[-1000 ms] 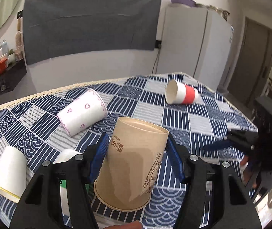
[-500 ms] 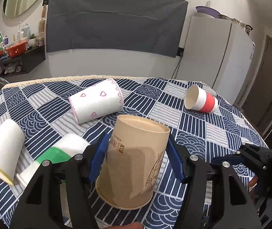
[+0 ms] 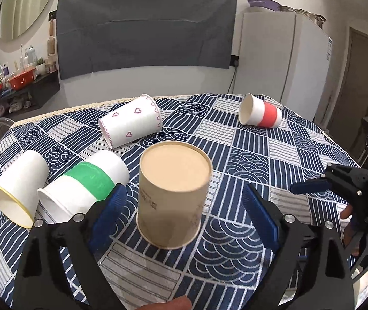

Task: Flip cup upside down
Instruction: 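Rotate the brown cup rim-down with the left gripper and lower it onto the table, then open the left gripper and withdraw it from the upside-down brown cup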

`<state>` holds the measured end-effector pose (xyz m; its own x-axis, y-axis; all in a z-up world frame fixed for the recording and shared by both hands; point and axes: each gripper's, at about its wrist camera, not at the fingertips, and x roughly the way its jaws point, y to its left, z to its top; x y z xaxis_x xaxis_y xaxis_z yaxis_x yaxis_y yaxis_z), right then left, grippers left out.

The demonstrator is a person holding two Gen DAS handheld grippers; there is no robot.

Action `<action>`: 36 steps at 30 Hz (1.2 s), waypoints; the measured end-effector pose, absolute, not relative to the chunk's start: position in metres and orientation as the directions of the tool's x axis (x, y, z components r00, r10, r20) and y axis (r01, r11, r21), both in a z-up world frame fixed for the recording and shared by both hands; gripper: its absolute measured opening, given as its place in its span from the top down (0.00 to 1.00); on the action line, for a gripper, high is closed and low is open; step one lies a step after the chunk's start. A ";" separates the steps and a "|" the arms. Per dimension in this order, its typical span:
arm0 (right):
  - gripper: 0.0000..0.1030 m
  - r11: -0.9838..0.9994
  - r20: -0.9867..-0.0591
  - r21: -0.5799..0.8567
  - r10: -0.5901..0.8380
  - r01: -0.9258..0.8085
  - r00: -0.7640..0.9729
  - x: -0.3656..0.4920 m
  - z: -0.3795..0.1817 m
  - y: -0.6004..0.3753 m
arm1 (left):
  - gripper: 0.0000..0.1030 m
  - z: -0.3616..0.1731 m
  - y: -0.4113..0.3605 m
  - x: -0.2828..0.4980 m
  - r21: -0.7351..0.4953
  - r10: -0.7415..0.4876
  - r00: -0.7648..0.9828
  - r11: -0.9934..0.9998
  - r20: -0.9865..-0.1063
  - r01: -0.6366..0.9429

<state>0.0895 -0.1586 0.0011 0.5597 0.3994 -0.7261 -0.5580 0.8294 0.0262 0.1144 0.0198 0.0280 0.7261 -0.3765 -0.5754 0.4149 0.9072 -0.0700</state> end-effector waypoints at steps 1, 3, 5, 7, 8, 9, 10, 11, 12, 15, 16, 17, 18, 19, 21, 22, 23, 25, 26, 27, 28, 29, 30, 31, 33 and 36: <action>0.09 0.831 -0.724 0.022 0.396 -0.555 0.564 0.088 0.001 -0.158 | 0.11 0.029 0.021 0.111 -0.079 -0.386 0.719 0.904 -0.578 0.421; 0.09 0.837 -0.717 0.010 0.387 -0.547 0.580 0.082 0.002 -0.156 | 0.06 0.030 0.022 0.105 -0.082 -0.386 0.723 0.905 -0.573 0.418; 0.08 0.845 -0.700 -0.008 0.377 -0.535 0.607 0.077 0.004 -0.155 | 0.06 0.030 0.024 0.099 -0.066 -0.374 0.731 0.908 -0.571 0.413; 0.08 0.853 -0.681 -0.028 0.366 -0.521 0.635 0.069 0.006 -0.153 | 0.06 0.028 0.027 0.093 -0.055 -0.361 0.734 0.912 -0.576 0.406; 0.08 0.854 -0.673 -0.033 0.365 -0.519 0.644 0.066 0.007 -0.153 | 0.06 0.026 0.029 0.091 -0.057 -0.359 0.727 0.913 -0.585 0.404; 0.08 0.856 -0.666 -0.036 0.365 -0.516 0.651 0.063 0.008 -0.152 | 0.06 0.024 0.031 0.088 -0.056 -0.352 0.722 0.915 -0.596 0.399; 0.08 0.859 -0.660 -0.041 0.360 -0.510 0.660 0.059 0.009 -0.151 | 0.06 0.022 0.035 0.085 -0.056 -0.343 0.721 0.919 -0.602 0.390; 0.08 0.866 -0.654 -0.047 0.350 -0.498 0.671 0.055 0.009 -0.151 | 0.06 0.021 0.039 0.082 -0.056 -0.334 0.724 0.923 -0.603 0.380; 0.08 0.870 -0.650 -0.046 0.347 -0.491 0.676 0.052 0.010 -0.151 | 0.06 0.019 0.044 0.078 -0.059 -0.327 0.729 0.928 -0.602 0.367; 0.08 0.885 -0.639 -0.027 0.342 -0.465 0.689 0.041 0.011 -0.152 | 0.06 0.016 0.056 0.066 -0.056 -0.303 0.745 0.940 -0.594 0.337; 0.08 0.892 -0.637 -0.031 0.329 -0.450 0.697 0.039 0.011 -0.151 | 0.06 0.016 0.058 0.062 -0.052 -0.297 0.754 0.942 -0.587 0.330; 0.08 0.901 -0.631 -0.037 0.315 -0.433 0.709 0.036 0.010 -0.150 | 0.06 0.016 0.061 0.057 -0.045 -0.288 0.763 0.945 -0.578 0.323; 0.08 0.905 -0.623 -0.040 0.309 -0.424 0.718 0.032 0.010 -0.149 | 0.06 0.016 0.064 0.052 -0.036 -0.278 0.776 0.949 -0.567 0.314; 0.08 0.909 -0.610 -0.042 0.306 -0.415 0.731 0.028 0.009 -0.148 | 0.06 0.015 0.066 0.047 -0.035 -0.271 0.789 0.952 -0.552 0.303; 0.08 0.918 -0.573 -0.052 0.295 -0.393 0.764 0.020 0.006 -0.146 | 0.06 0.011 0.069 0.037 -0.038 -0.253 0.814 0.961 -0.524 0.274; 0.08 0.923 -0.556 -0.056 0.287 -0.380 0.780 0.016 0.004 -0.146 | 0.06 0.010 0.070 0.034 -0.042 -0.250 0.820 0.963 -0.516 0.267; 0.08 0.930 -0.536 -0.057 0.279 -0.363 0.797 0.013 0.003 -0.145 | 0.06 0.008 0.072 0.032 -0.053 -0.252 0.822 0.964 -0.510 0.262; 0.08 0.937 -0.507 -0.045 0.277 -0.347 0.816 0.009 0.002 -0.145 | 0.06 0.007 0.073 0.028 -0.056 -0.247 0.824 0.966 -0.510 0.254; 0.08 0.941 -0.497 -0.028 0.280 -0.338 0.822 0.009 0.001 -0.146 | 0.06 0.006 0.074 0.027 -0.058 -0.240 0.825 0.968 -0.511 0.246; 0.08 0.944 -0.492 -0.018 0.277 -0.328 0.825 0.009 0.001 -0.146 | 0.06 0.005 0.076 0.026 -0.066 -0.235 0.824 0.970 -0.516 0.235; 0.08 0.946 -0.487 -0.010 0.278 -0.324 0.828 0.008 0.001 -0.145 | 0.06 0.004 0.076 0.026 -0.070 -0.233 0.824 0.970 -0.515 0.231; 0.08 0.945 -0.484 -0.009 0.283 -0.328 0.828 0.008 0.001 -0.145 | 0.06 0.003 0.076 0.025 -0.067 -0.233 0.826 0.970 -0.514 0.232; 0.08 0.943 -0.487 -0.013 0.284 -0.332 0.826 0.008 0.000 -0.144 | 0.06 0.003 0.075 0.025 -0.064 -0.237 0.822 0.969 -0.518 0.239; 0.08 0.943 -0.494 -0.017 0.280 -0.331 0.823 0.008 -0.001 -0.143 | 0.06 0.002 0.075 0.025 -0.065 -0.240 0.819 0.968 -0.522 0.242; 0.08 0.948 -0.517 -0.032 0.256 -0.317 0.817 0.009 -0.005 -0.138 | 0.06 0.000 0.073 0.024 -0.062 -0.239 0.815 0.968 -0.528 0.244; 0.08 0.953 -0.505 -0.060 0.227 -0.297 0.833 0.007 -0.008 -0.135 | 0.06 0.000 0.072 0.025 -0.052 -0.218 0.824 0.973 -0.524 0.224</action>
<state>0.0071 -0.1345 -0.0084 0.8327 0.2273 -0.5050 -0.2968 0.9530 -0.0605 0.0251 0.0724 0.0003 0.8236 -0.2176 -0.5238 0.2241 0.9732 -0.0520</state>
